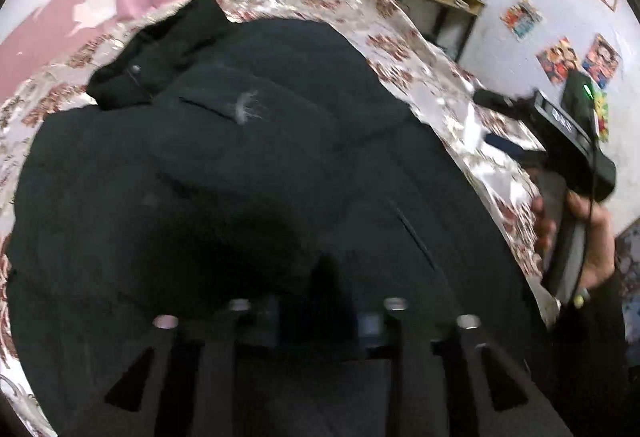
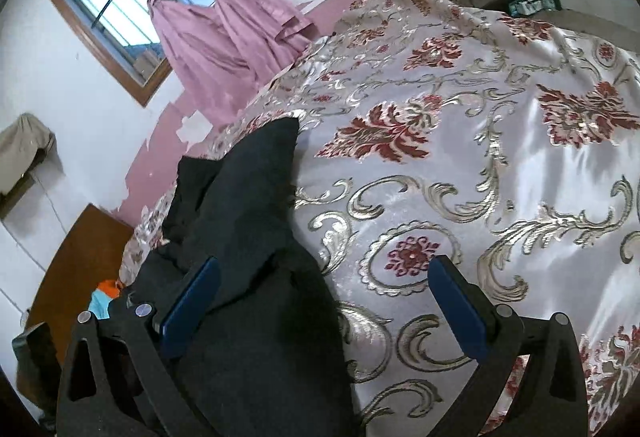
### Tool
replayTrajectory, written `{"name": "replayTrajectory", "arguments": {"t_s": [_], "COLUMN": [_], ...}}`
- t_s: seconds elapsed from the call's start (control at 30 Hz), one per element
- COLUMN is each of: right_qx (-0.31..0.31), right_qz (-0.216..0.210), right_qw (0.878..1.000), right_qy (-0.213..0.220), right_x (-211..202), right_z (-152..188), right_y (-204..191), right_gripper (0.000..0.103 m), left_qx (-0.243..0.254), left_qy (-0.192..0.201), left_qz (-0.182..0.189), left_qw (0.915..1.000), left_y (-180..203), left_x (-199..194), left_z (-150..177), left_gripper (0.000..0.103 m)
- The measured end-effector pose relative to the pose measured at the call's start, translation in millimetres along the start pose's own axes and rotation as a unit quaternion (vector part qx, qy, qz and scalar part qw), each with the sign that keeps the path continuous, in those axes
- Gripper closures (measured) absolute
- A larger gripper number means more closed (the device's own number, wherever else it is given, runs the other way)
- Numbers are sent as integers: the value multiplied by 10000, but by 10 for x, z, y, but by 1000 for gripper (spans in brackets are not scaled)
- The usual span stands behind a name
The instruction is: Fold large clothes
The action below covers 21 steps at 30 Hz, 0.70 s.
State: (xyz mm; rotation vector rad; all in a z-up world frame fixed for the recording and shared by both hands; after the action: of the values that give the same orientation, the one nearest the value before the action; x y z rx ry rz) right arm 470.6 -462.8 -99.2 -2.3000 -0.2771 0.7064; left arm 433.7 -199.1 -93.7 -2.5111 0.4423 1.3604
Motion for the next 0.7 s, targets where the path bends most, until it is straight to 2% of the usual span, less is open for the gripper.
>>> {"name": "replayTrajectory", "arguments": {"t_s": [0.07, 0.1, 0.2, 0.23, 0.33, 0.4, 0.47, 0.53, 0.6, 0.67, 0.7], "right_qx": [-134, -209, -713, -1036, -1850, -2228, -2476, -2730, -2882, -2948, -2979], "right_qz": [-53, -62, -31, 114, 454, 387, 138, -118, -432, -715, -863], "right_qw": [9999, 9997, 9969, 9935, 9796, 9713, 9648, 9567, 9499, 9452, 9425], "right_qy": [-91, -123, -342, -449, -645, -732, -877, -1007, -1134, -1211, -1247], "right_x": [43, 50, 132, 180, 243, 271, 294, 307, 324, 345, 373], "right_z": [26, 42, 113, 146, 240, 309, 393, 500, 621, 719, 775], "right_y": [-83, -117, -310, -397, -637, -846, -1092, -1356, -1619, -1860, -1998], "right_gripper": [1, 1, 1, 1, 1, 1, 1, 1, 1, 1, 1], "left_qx": [104, 162, 354, 309, -125, -591, -1041, -1546, -2090, -2512, -2690], "left_qy": [-50, -34, -60, -99, -193, -165, -92, -21, -24, -48, -25], "left_qz": [160, 198, 182, 149, 122, -19, -274, -700, -1093, -1341, -1343], "left_qw": [9998, 9997, 9992, 9994, 9997, 9981, 9942, 9855, 9718, 9586, 9537], "left_y": [71, 113, 152, 120, -88, -325, -591, -943, -1311, -1588, -1702], "left_x": [-53, -76, -193, -230, -350, -433, -490, -528, -535, -497, -480], "left_z": [85, 113, 237, 290, 436, 492, 528, 562, 606, 650, 668], "left_gripper": [39, 35, 33, 32, 32, 30, 27, 26, 25, 25, 25]}}
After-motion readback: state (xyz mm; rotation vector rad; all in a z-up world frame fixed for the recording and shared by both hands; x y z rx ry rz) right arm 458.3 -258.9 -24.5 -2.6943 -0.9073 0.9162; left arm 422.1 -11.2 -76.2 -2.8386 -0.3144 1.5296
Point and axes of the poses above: each gripper's, at about its wrist camera, not at the fingertips, and x roughly the way its jaws point, y to its right, z to its underside, the point moved 8 cm from there along x, roughly the way its jaws point, and after that the axes turned 13 degrees about -z, right-handed, at the moved point
